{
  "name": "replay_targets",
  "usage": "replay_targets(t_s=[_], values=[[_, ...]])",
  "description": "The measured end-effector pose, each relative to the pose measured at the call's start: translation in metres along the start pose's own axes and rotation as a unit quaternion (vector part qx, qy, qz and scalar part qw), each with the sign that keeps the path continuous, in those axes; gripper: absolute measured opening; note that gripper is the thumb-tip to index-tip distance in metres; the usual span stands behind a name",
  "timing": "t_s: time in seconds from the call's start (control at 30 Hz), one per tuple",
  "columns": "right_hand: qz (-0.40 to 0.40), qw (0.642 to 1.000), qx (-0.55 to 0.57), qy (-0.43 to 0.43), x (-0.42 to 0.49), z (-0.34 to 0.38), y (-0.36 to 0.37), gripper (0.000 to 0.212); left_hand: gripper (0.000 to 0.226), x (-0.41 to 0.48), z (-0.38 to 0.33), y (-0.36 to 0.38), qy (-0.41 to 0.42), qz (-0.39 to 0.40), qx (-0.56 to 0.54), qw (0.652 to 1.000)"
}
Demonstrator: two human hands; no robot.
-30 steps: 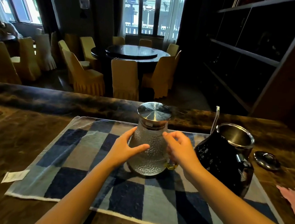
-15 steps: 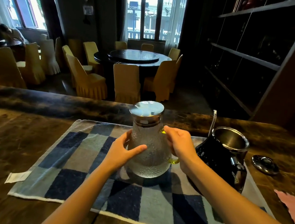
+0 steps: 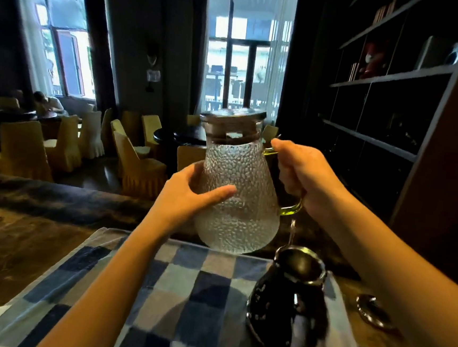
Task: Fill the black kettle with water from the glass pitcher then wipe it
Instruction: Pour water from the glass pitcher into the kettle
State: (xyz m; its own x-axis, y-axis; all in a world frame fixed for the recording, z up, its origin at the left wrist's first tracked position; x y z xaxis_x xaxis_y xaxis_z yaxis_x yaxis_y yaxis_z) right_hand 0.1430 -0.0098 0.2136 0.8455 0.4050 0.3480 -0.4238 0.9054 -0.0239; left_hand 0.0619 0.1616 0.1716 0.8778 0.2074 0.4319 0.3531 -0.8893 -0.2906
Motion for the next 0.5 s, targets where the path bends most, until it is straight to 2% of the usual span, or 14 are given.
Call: replay_targets(t_s=[0.23,0.37,0.5], values=[[-0.023,0.994,-0.095,-0.058,0.002,0.047,-0.087,0.053,0.086,0.016,-0.042,0.078,0.025,-0.013,-0.041,0.999],[-0.021,0.986,-0.138,-0.089,-0.010,0.060,-0.136,0.043,0.083,0.012,-0.050,0.138,0.010,0.004,-0.107,0.994],[-0.033,0.973,-0.211,-0.092,-0.020,0.062,-0.175,0.044,0.047,0.003,-0.048,0.197,-0.010,0.003,-0.212,0.977]])
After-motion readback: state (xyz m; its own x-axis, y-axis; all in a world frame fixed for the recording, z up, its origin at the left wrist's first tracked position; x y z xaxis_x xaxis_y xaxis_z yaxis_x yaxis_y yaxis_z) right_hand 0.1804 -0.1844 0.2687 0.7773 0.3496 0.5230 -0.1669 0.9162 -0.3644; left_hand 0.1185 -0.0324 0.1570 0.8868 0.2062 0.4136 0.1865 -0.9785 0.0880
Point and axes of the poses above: each hand's wrist, its own x-axis towards the middle knuckle, its own y-axis out of the palm, z = x × y, the point moved 8 cm from there along x, towards the middle knuckle, and after that the axes turned 1 degree about z, right-handed, at the moved point
